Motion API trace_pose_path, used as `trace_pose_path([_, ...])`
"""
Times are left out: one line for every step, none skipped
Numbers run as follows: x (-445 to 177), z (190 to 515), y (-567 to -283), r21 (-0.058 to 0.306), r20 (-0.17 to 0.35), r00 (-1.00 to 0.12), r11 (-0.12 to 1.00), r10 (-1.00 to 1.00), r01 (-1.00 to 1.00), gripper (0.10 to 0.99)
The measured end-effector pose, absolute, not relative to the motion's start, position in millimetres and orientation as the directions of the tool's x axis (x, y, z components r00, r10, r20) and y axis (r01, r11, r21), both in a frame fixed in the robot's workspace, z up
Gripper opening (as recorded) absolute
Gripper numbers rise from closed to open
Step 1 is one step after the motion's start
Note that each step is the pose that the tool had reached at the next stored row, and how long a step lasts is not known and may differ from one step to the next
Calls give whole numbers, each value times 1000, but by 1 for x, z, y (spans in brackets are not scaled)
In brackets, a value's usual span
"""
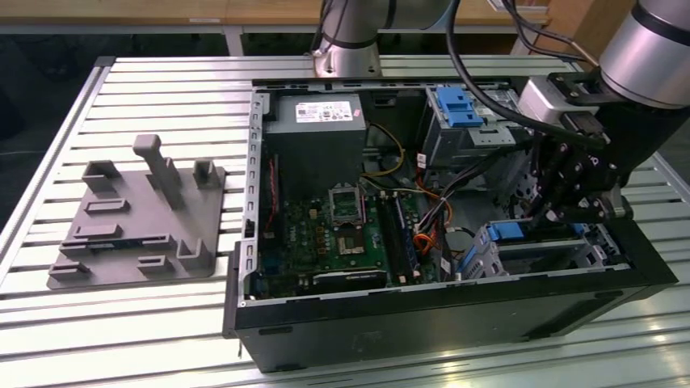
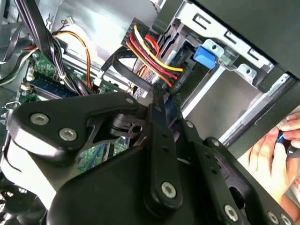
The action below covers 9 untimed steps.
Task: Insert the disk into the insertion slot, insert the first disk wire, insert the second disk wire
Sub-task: 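Insert the second disk wire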
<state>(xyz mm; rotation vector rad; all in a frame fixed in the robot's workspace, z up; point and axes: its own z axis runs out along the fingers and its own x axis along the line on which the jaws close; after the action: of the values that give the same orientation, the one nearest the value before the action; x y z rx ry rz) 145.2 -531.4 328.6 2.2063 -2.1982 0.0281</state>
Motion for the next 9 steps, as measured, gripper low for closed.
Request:
trace_pose_path([145,328,-531,6,32,4,-4,-999,-1000,196])
trace_pose_path([145,327,-531,6,32,4,-4,-999,-1000,196])
trace_pose_path([145,327,-531,6,32,4,-4,-999,-1000,196])
trace_pose_path([145,326,-531,6,32,4,-4,-999,-1000,196])
trace_pose_path([145,326,-531,6,33,4,-4,-999,-1000,196])
trace_pose_path([145,326,-531,6,33,4,-4,-999,-1000,196])
trace_pose_path([145,325,-531,6,32,4,-4,-999,-1000,208])
trace_pose_path([145,325,-532,6,32,4,-4,-999,-1000,208])
trace_pose_path([145,325,-532,6,32,4,-4,-999,-1000,263])
